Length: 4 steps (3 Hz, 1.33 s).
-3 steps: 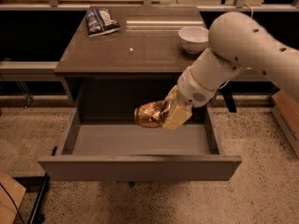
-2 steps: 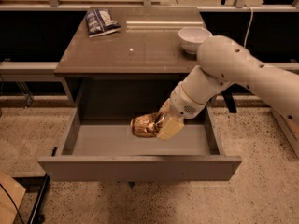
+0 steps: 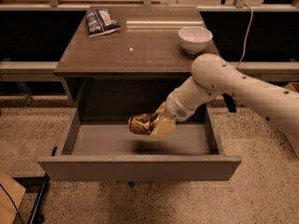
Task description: Place orange can into top drawer
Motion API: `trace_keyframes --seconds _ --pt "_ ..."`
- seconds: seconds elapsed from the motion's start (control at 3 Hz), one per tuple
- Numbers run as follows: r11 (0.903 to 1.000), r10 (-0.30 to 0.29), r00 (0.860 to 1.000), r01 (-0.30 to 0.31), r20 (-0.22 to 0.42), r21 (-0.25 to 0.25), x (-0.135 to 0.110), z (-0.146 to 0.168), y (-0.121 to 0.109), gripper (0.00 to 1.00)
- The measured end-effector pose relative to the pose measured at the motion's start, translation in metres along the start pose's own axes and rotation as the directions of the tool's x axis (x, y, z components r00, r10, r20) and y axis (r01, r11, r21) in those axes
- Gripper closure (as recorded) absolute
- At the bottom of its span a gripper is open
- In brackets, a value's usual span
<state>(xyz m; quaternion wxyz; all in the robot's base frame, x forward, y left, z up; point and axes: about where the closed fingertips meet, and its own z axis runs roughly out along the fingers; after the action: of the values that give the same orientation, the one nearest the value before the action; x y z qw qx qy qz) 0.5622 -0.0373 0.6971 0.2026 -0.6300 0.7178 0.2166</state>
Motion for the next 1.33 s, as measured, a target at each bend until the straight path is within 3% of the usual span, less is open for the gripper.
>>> trace_keyframes --seconds 0.33,0.67,1.0,1.33 --pt "0.9988 0.038 0.999 -0.038 0.024 0.031 0.003 0.012 -0.021 0.81" --pt "0.9984 0.054 0.998 -0.055 0.035 0.016 -0.003 0.014 -0.013 0.59" --pt "0.9945 0.105 0.991 -0.104 0.088 -0.013 -0.015 0.011 0.001 0.34" --pt "0.9947 0.102 0.991 -0.101 0.086 -0.016 -0.015 0.013 0.002 0.13"
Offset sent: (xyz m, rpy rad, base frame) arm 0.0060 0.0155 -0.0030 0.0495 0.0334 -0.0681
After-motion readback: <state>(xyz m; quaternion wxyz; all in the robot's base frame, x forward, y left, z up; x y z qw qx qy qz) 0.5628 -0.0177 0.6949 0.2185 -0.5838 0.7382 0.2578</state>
